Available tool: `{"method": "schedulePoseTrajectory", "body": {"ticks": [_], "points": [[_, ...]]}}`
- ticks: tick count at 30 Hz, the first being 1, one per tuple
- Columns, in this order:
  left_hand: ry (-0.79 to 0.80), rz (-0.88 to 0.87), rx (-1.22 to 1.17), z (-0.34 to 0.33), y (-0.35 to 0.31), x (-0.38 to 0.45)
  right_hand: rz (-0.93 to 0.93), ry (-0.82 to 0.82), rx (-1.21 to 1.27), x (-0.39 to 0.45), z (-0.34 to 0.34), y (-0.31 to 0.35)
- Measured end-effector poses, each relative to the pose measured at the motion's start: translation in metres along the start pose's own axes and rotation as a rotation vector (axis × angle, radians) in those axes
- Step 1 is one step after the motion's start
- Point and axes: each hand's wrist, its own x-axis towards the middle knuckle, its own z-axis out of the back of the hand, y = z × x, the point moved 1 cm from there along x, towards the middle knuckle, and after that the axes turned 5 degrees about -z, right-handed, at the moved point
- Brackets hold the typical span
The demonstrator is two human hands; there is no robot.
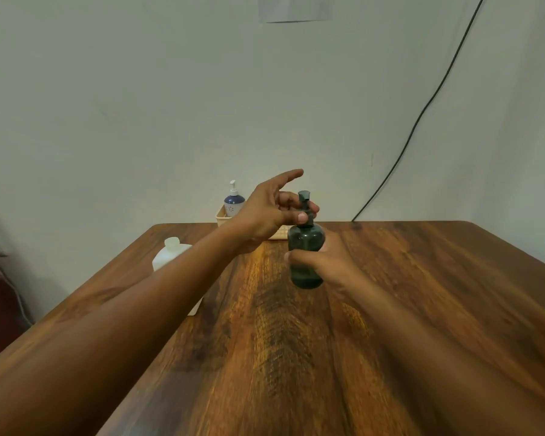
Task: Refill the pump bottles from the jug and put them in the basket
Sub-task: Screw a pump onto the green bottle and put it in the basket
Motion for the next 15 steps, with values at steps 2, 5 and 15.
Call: {"method": "schedulePoseTrajectory", "body": {"ticks": [2, 5, 15], "points": [[0.047, 0.010, -0.041, 0.002, 0.001, 0.000, -0.008, 0.022, 0.005, -0.001, 0.000, -0.002], [0.067, 0.007, -0.067, 0.005, 0.005, -0.001, -0.002, 0.018, 0.028, -0.001, -0.001, -0.001], [-0.103, -0.054, 0.148, 0.000, 0.007, -0.002, -0.006, 0.095, 0.026, -0.003, 0.000, 0.001]]}}
